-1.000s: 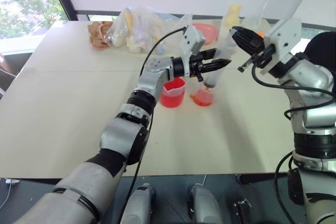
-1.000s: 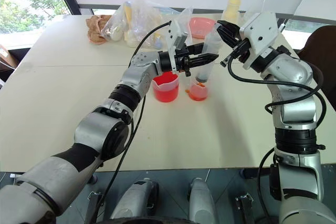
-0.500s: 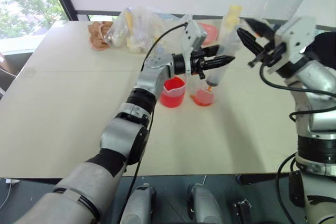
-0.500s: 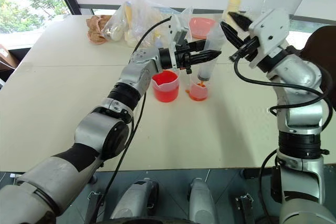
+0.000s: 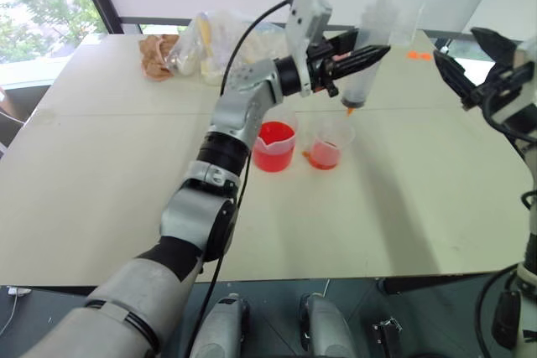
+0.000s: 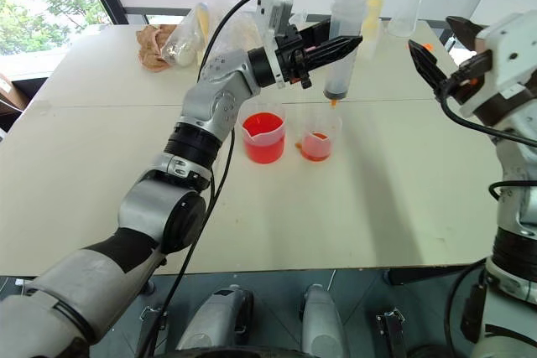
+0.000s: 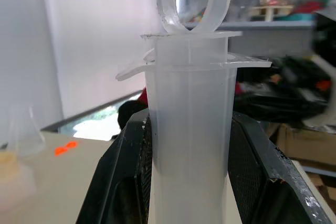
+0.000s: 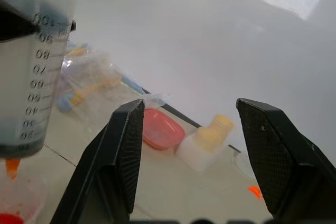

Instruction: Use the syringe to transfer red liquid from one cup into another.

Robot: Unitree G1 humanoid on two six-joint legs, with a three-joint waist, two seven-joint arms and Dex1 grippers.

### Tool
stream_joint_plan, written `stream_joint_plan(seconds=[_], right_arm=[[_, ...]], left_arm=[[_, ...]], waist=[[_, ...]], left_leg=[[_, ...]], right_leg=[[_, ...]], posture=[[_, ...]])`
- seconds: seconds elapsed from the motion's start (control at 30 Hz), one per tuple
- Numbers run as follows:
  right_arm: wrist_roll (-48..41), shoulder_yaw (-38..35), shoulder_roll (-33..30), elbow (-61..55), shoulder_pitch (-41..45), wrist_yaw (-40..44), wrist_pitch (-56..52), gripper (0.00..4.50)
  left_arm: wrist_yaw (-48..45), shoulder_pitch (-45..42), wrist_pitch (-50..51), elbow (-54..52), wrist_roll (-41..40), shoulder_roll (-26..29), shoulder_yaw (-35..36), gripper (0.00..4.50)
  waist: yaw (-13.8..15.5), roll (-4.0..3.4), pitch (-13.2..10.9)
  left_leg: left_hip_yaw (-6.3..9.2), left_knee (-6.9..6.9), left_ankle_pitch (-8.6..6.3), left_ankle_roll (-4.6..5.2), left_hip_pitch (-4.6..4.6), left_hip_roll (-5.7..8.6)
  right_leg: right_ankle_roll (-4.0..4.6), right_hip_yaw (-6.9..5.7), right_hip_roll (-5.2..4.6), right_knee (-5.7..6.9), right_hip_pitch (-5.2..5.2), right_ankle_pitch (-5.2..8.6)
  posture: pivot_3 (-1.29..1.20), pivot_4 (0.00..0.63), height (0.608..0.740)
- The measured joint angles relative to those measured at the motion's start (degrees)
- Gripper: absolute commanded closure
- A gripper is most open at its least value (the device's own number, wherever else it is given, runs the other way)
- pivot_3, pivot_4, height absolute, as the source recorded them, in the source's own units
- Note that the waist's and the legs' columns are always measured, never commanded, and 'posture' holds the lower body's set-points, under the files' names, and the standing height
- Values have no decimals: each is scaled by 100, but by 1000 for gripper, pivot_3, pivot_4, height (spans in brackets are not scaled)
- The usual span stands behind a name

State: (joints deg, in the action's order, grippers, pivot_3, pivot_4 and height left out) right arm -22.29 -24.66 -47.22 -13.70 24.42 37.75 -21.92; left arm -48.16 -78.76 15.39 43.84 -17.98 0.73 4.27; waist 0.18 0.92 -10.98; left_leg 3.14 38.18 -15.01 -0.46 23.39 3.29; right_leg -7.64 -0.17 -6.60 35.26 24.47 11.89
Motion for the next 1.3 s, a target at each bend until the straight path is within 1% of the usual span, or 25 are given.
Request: stream_joint_plan(seconds=[0.07, 0.13, 0.2, 0.27, 0.3, 0.37, 0.43, 0.53, 0.6, 0.7, 0.8, 0.83, 0.9, 0.93, 0.97, 1.0, 1.13, 1.2, 1.3], right_arm=[[-198, 21, -149, -154, -47, 230, -184, 1633], [-582, 159, -245, -435, 19, 471, -491, 1633], [-1119, 567, -244, -888, 313, 742, -865, 1633], [-1417, 819, -247, -1189, 429, 921, -1040, 1633], [-1519, 942, -250, -1272, 466, 1019, -1099, 1633], [-1704, 1272, -231, -1409, 547, 1262, -1176, 1633], [-1772, 1503, -195, -1420, 582, 1442, -1188, 1633], [-1781, 1779, -4, -1323, 660, 1605, -1138, 1633], [-1780, 1945, 114, -1270, 685, 1714, -1123, 1633], [-1745, 2201, 142, -1185, 655, 1947, -1068, 1633], [-1595, 2395, 154, -1030, 644, 2078, -968, 1633], [-1519, 2461, 172, -1004, 636, 2100, -955, 1633], [-1432, 2548, 183, -989, 604, 2112, -916, 1633], [-1381, 2574, 200, -990, 548, 2110, -876, 1588], [-1350, 2594, 220, -989, 523, 2107, -857, 1588], [-1325, 2606, 245, -989, 518, 2096, -849, 1588], [-1281, 2587, 293, -988, 518, 1994, -852, 1588], [-1281, 2525, 288, -1019, 470, 1960, -867, 1588], [-1279, 2411, 260, -1101, 275, 1868, -905, 1588]], left_arm=[[337, -500, 609, 5, -76, 438, 219, 3025], [665, -1050, 1544, 76, -194, 953, 428, 3025], [1199, -1745, 3075, 584, -276, 1590, 652, 3025], [1509, -1883, 3937, 712, -336, 1918, 836, 3025], [1599, -1811, 4313, 669, -396, 2060, 892, 3025], [1769, -1282, 5213, 241, -433, 2433, 898, 3025], [2094, -626, 6010, -197, -395, 2664, 922, 3025], [2585, 159, 7100, -1200, -440, 2676, 1105, 3025], [2944, 573, 7520, -1835, -750, 2736, 1098, 3025], [3701, 1680, 7661, -2743, -1659, 2827, 1094, 3025], [4531, 2684, 7663, -3292, -2459, 2467, 1113, 3025], [4805, 2867, 7662, -3475, -2717, 2344, 1138, 3025], [5174, 2923, 7663, -3747, -3034, 2337, 1142, 3025], [5401, 2960, 7663, -3911, -3222, 2368, 1173, 2085], [5549, 2991, 7663, -3975, -3342, 2382, 1223, 1811], [5715, 3030, 7662, -3999, -3474, 2394, 1240, 1406], [6247, 3184, 7663, -4001, -3906, 2394, 1242, 64], [6458, 3186, 7663, -4022, -4111, 2397, 1239, 8], [6505, 3358, 7637, -4529, -3877, 2569, 1117, 8]], waist=[[-80, -5, -1], [-142, -6, 0], [-213, -13, 0], [-220, -14, 1], [-221, -14, 1], [-234, -14, 1], [-230, -4, -5], [-147, 19, -18], [-92, 19, -17], [-82, 13, -14], [-34, 24, -19], [-15, 27, -20], [5, 27, -19], [11, 24, -18], [15, 24, -17], [14, 24, -17], [19, 24, -17], [28, 24, -17], [36, 24, -17]], left_leg=[[13, -2, -1, 1, -3, -1], [16, -5, -1, 1, -9, -4], [24, -7, -1, 1, -12, -4], [30, -7, -1, 1, -19, -5], [30, -6, -1, 1, -19, -5], [30, -5, -1, 0, -19, -4], [32, -1, 1, -3, -10, -3], [34, 6, 5, -10, 6, -4], [33, 6, 11, -21, 4, -4], [32, 4, 17, -35, -4, -3], [36, 6, 12, -28, 0, -1], [37, 6, 12, -28, 0, -1], [36, 6, 13, -31, -3, 0], [36, 5, 14, -32, -6, 0], [35, 4, 14, -33, -6, 0], [35, 5, 15, -34, -7, 0], [35, 5, 16, -35, -8, 0], [34, 5, 16, -35, -8, 1], [33, 4, 16, -35, -7, 4]], right_leg=[[-4, 1, 0, 4, 1, 2], [-6, 3, 5, 7, 1, 4], [-13, 3, 8, 14, 0, 9], [-19, 1, 7, 15, -9, 13], [-19, 1, 6, 16, -10, 13], [-18, 4, 3, 18, -10, 12], [-17, 4, 3, 27, -1, 12], [-15, 5, -4, 49, 16, 11], [-15, 8, -12, 54, 18, 11], [-15, 20, -19, 58, 17, 11], [-12, 19, -22, 50, 22, 9], [-9, 19, -21, 53, 23, 8], [-8, 19, -20, 54, 24, 7], [-7, 19, -19, 57, 23, 7], [-7, 19, -19, 58, 23, 7], [-7, 19, -19, 59, 23, 7], [-7, 19, -18, 62, 23, 7], [-7, 19, -18, 62, 22, 7], [-6, 20, -18, 59, 22, 7]], posture=[[0, 150, 740], [0, 150, 740], [0, 150, 740], [0, 150, 740], [0, 150, 740], [0, 150, 740], [0, 150, 740], [0, 150, 740], [0, 150, 740], [0, 150, 740], [0, 150, 740], [0, 150, 740], [0, 150, 740], [0, 150, 740], [0, 150, 740], [0, 150, 740], [0, 150, 740], [0, 150, 740], [0, 150, 740]])
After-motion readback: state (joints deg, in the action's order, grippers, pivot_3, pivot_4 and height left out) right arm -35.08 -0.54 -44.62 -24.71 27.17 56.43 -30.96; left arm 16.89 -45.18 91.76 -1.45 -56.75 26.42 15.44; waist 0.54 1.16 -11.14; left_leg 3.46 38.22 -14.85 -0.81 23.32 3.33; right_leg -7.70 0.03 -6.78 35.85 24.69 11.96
